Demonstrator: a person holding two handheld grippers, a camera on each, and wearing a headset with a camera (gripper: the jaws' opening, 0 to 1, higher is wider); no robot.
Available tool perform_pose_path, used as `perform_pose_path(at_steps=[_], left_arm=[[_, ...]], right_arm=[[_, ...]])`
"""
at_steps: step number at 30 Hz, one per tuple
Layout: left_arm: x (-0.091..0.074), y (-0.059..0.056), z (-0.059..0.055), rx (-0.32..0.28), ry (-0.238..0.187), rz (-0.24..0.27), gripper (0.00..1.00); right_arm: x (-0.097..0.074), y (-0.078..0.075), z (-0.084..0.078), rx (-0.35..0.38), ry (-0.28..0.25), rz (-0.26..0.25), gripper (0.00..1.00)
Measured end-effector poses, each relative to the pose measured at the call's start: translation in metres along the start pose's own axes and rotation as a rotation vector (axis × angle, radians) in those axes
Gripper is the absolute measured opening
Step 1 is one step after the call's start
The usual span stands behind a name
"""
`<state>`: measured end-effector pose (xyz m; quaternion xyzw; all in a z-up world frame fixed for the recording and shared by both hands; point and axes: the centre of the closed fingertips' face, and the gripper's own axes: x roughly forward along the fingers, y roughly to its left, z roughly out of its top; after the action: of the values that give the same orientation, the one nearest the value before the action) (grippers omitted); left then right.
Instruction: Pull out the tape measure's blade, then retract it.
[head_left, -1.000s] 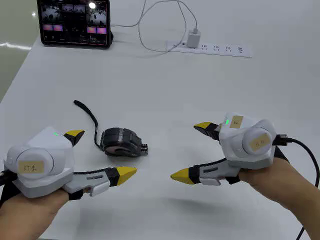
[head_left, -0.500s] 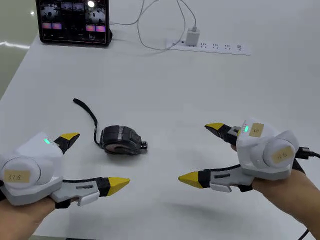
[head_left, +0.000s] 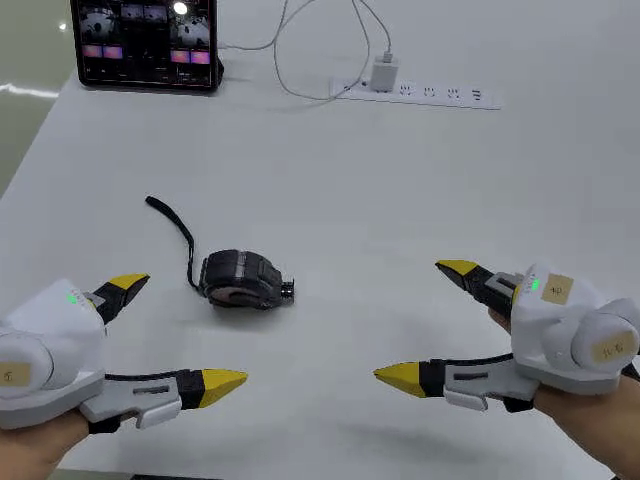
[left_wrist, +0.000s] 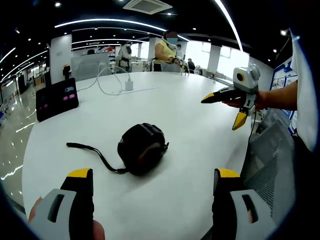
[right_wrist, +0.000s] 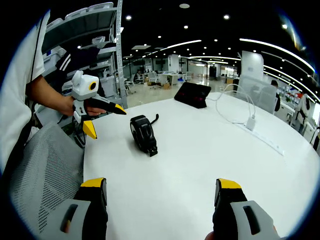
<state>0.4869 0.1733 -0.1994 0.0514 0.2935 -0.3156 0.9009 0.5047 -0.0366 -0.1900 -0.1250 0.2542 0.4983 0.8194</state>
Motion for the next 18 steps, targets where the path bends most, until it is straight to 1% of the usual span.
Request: perform_pose_path(at_steps=[3, 8, 15, 18], left_arm=[[-0.003, -0.001, -0.003, 0.004, 0.0, 0.0, 0.99], [-0.005, -0.003, -0.007, 0.01, 0.005, -0.003, 0.99], [-0.009, -0.003, -0.012, -0.007, 0.002, 0.002, 0.99], [-0.009, -0.003, -0.014, -0.01, 0.004, 0.004, 0.99]], right_arm=[[-0.004, 0.001, -0.005, 0.014, 0.002, -0.008, 0.91], [-0.008, 0.002, -0.016, 0.028, 0.011, -0.026, 0.92], [-0.016, 0.002, -0.028, 0.053, 0.012, -0.049, 0.94], [-0.018, 0.003, -0.035, 0.064, 0.025, -0.054, 0.94]])
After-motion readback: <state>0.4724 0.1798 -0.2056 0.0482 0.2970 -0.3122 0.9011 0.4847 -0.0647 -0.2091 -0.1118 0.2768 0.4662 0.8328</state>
